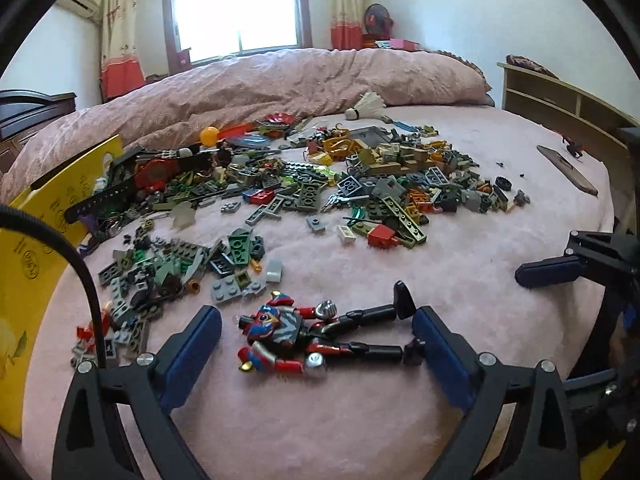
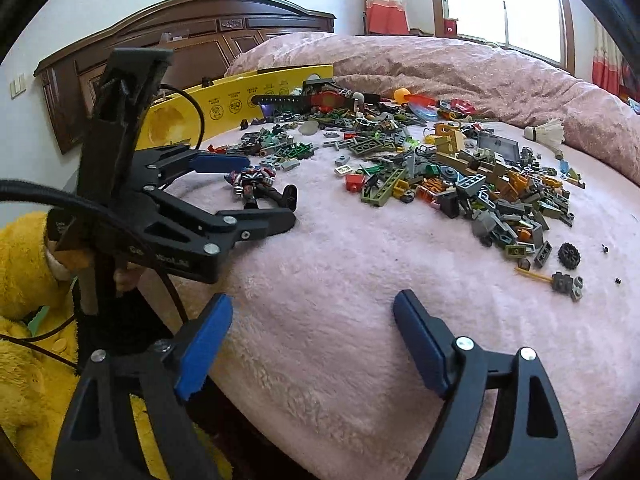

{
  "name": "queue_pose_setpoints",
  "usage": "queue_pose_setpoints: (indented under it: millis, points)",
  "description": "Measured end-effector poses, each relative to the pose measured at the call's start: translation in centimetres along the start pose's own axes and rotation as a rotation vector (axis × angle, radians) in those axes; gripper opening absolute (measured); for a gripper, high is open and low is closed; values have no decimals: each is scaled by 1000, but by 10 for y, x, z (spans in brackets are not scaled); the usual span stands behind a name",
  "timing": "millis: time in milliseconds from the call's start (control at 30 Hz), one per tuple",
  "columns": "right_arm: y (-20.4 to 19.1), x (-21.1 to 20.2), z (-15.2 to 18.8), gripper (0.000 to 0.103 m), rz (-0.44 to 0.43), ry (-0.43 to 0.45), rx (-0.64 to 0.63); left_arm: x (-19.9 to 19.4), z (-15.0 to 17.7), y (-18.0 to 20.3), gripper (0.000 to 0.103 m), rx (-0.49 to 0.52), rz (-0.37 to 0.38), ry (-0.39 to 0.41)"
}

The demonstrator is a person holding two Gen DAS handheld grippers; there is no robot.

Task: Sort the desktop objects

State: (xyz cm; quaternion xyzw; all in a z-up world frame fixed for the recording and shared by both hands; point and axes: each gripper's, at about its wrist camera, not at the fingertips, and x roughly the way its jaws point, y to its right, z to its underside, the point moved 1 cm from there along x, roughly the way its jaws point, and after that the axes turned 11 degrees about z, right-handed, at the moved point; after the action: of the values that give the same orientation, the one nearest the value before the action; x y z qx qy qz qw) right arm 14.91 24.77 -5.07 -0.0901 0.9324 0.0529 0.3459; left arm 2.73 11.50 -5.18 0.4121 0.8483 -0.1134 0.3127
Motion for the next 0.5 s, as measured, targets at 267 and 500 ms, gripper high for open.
queue_pose_setpoints:
  millis: [267, 500]
  points:
    - [0, 0, 0, 85, -1, 1, 4, 4, -4, -5, 95, -56, 15, 36]
    - [3, -2, -2, 85, 14, 17, 25, -4, -2, -1, 89, -58, -45, 46]
